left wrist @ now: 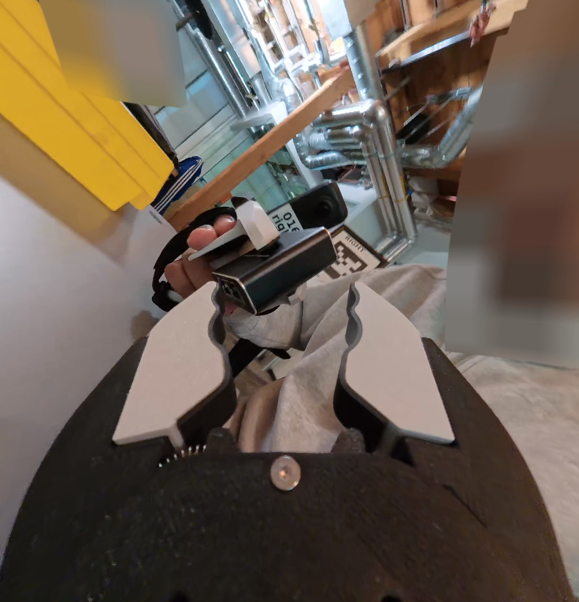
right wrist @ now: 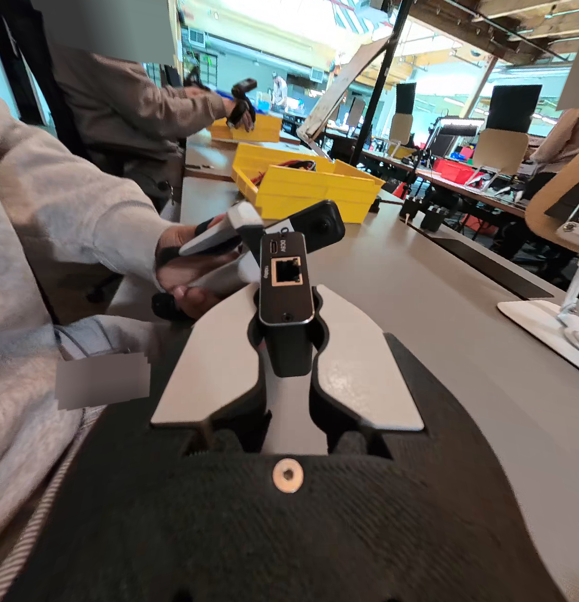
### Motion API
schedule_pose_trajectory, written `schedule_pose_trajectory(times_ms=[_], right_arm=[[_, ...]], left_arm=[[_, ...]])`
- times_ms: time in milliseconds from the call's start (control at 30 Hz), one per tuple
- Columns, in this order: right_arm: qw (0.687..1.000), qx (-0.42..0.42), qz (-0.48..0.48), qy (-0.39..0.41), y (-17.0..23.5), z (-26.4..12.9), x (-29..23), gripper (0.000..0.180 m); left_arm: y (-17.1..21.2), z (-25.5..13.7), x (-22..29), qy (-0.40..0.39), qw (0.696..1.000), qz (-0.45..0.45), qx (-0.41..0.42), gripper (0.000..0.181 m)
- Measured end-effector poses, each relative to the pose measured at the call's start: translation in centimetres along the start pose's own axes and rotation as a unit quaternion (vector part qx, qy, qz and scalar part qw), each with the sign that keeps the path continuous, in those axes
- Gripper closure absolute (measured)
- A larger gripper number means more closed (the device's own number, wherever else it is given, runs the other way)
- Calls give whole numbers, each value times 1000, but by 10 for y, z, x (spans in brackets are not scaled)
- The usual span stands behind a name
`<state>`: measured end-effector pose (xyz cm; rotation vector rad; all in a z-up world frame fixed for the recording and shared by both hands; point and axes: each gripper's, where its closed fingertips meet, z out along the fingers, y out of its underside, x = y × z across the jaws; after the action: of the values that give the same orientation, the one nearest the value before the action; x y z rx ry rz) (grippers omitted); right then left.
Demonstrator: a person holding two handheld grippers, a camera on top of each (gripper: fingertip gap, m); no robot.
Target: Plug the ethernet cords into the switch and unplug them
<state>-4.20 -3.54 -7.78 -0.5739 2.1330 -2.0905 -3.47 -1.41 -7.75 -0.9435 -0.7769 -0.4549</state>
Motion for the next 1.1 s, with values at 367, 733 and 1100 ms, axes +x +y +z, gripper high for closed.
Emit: schedule_pose_trajectory(times_ms=[367, 733, 1100], right_arm=[[987, 11, 161, -21, 4, -3, 11, 153], [977, -72, 175, -94, 21, 5, -19, 153], [972, -75, 208, -76, 24, 6, -11, 148]], left_arm=[[-24, -9, 10, -137, 952, 274, 23, 113], [0, 0, 0, -166, 930, 322, -71, 133], [-9, -8, -4, -239, 887, 387, -82, 157]])
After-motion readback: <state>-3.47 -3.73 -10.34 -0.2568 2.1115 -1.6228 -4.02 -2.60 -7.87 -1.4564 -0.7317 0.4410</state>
